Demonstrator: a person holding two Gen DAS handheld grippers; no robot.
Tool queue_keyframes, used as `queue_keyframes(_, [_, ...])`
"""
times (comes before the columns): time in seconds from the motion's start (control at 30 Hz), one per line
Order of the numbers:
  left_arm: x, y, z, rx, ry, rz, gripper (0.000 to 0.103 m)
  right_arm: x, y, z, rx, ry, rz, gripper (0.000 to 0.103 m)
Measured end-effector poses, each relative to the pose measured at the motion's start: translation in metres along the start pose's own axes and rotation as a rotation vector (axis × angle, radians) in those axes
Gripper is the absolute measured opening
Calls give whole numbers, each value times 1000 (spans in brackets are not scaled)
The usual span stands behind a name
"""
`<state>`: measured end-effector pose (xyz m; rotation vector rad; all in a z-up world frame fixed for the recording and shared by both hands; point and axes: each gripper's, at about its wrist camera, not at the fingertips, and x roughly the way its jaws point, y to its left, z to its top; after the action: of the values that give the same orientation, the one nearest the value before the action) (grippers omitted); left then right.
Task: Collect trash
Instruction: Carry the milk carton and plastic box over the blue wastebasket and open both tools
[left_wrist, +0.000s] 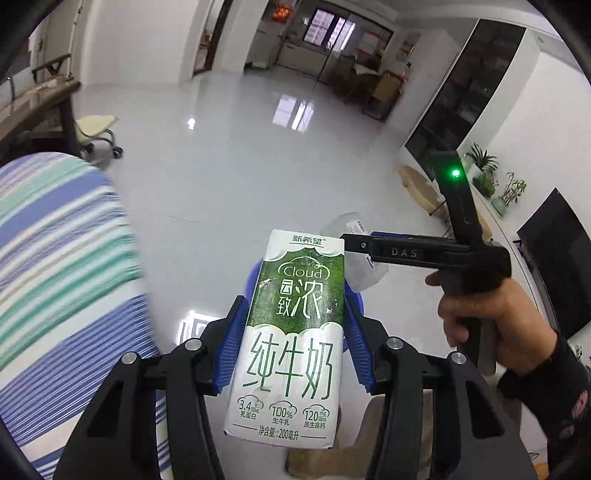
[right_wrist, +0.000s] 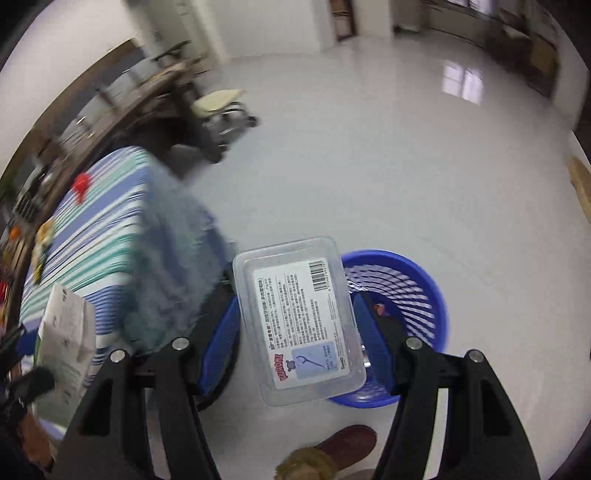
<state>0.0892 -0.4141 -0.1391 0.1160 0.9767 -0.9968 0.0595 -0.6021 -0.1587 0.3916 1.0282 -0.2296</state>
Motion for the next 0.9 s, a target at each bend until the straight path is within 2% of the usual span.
queue_keyframes(0.2, [98, -7, 19, -48, 80, -3, 51, 31, -61, 2, 97, 0, -33, 62])
queue_keyframes(0.33, [152, -7, 25, -70, 115, -4, 52, 48, -90, 3, 155, 1, -23, 63])
queue_keyframes(0.4, [173, -9, 25, -81, 120, -4, 69, 55, -104, 2, 205, 7, 4, 63])
queue_keyframes(0.43, [182, -7, 26, -93, 123, 0, 82, 59, -112, 2, 240, 8, 9, 64])
queue_keyframes(0.53, [200, -5, 28, -128, 151, 32, 83, 66, -130, 2, 303, 5, 25, 85])
queue_keyframes(0.6, [190, -7, 28, -125, 147, 30, 83, 66, -141, 1, 350, 5, 36, 85])
queue_keyframes(0.7, [155, -18, 27, -64, 84, 42, 83, 60, -141, 1, 338, -18, 10, 87])
queue_keyframes(0.83, [82, -27, 21, 2, -22, 63, 97, 46, -128, 2, 261, -62, -62, 94])
queue_keyframes(0.9, [41, -20, 11, 30, -66, 79, 98, 32, -107, 6, 192, -107, -115, 98])
